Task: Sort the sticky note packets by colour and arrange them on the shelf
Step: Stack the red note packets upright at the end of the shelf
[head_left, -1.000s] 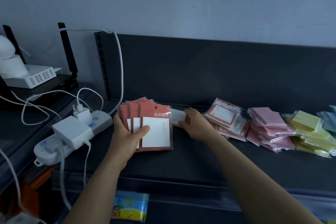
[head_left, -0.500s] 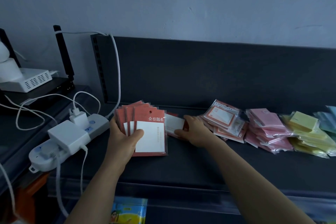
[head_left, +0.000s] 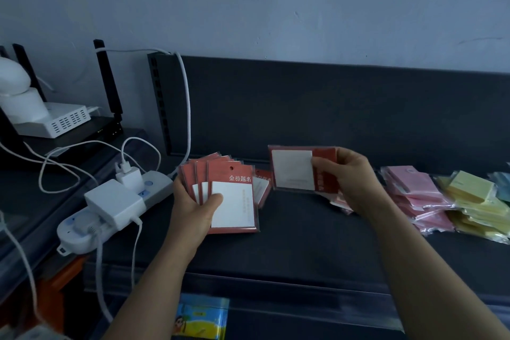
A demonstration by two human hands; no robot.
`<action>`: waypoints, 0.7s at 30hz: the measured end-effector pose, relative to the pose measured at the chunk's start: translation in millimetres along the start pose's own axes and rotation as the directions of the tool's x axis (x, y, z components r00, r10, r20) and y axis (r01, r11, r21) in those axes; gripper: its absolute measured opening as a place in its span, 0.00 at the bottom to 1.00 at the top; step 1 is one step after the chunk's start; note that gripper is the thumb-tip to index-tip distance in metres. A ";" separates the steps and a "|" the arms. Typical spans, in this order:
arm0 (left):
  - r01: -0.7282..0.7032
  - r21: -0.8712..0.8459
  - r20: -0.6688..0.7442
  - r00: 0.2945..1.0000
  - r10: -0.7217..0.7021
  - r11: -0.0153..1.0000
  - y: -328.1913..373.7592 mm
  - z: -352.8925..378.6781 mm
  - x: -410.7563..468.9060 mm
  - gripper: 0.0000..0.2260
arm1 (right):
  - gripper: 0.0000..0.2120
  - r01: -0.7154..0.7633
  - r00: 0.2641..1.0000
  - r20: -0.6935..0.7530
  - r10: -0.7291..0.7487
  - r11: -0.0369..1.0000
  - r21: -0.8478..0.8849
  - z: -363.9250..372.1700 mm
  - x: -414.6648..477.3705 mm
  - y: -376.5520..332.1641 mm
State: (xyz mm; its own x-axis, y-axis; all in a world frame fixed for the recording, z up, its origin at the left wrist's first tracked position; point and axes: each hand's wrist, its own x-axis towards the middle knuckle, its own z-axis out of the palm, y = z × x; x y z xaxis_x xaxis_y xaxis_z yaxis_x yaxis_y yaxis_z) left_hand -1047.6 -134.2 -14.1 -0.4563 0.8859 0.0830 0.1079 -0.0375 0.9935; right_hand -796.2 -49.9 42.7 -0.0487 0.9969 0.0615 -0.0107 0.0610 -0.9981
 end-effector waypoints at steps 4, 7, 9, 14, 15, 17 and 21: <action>-0.064 0.014 0.030 0.998 0.063 0.998 3.0 1.9 -3.3 0.28 | 0.06 -0.020 0.979 0.203 0.028 0.999 -0.039 8.9 -5.0 -5.2; -0.091 0.005 0.087 0.992 0.090 0.996 3.7 2.3 -4.6 0.28 | 0.06 0.041 0.960 0.279 0.025 0.973 -0.227 30.7 -6.3 -1.5; -0.096 0.003 0.122 0.988 0.095 0.995 4.1 1.9 -4.6 0.33 | 0.06 0.083 0.940 0.341 0.025 0.950 -0.299 46.1 -6.5 -1.4; -0.072 -0.012 0.104 0.992 0.072 0.997 1.6 0.7 -5.9 0.36 | 0.15 0.220 0.939 0.328 -0.104 0.915 -0.338 74.0 8.1 12.3; -0.070 -0.024 0.081 0.994 0.072 0.997 1.1 -0.4 -6.3 0.34 | 0.18 0.234 0.952 0.281 -0.125 0.887 -0.399 73.2 15.4 17.7; -0.072 -0.050 0.041 0.996 0.074 0.996 1.6 -2.8 -6.3 0.29 | 0.20 0.287 0.950 0.275 -0.146 0.756 -0.589 68.9 27.2 29.7; -0.047 -0.081 0.008 0.999 0.048 0.996 0.6 -3.1 -4.3 0.27 | 0.18 0.413 0.865 0.501 0.015 0.545 -0.729 73.5 31.6 50.8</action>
State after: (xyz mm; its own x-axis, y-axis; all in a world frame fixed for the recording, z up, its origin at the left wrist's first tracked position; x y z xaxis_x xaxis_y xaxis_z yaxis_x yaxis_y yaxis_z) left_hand -1048.3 -139.4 -13.6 -0.4437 0.8867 0.1298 0.0571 -0.1165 0.9915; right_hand -871.7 -18.9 -5.4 -0.5429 0.8388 0.0419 0.7026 0.4810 -0.5244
